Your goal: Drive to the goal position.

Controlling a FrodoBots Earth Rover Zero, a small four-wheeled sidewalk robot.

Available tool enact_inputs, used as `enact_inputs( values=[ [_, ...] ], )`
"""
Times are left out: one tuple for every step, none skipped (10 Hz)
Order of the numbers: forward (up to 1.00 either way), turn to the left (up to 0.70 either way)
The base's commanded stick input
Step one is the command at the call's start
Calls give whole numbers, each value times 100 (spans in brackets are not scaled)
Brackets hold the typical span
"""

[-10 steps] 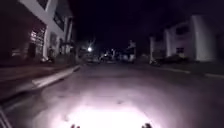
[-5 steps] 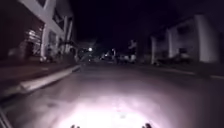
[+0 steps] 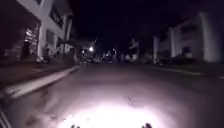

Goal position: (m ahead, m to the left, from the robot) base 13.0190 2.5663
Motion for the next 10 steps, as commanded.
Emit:
enact_inputs(
  values=[
    [85, 0],
    [85, 0],
    [85, 0],
    [85, 0],
    [85, 0],
    [85, 0],
    [85, 0],
    [85, 0],
    [85, 0],
    [85, 0]
  ],
)
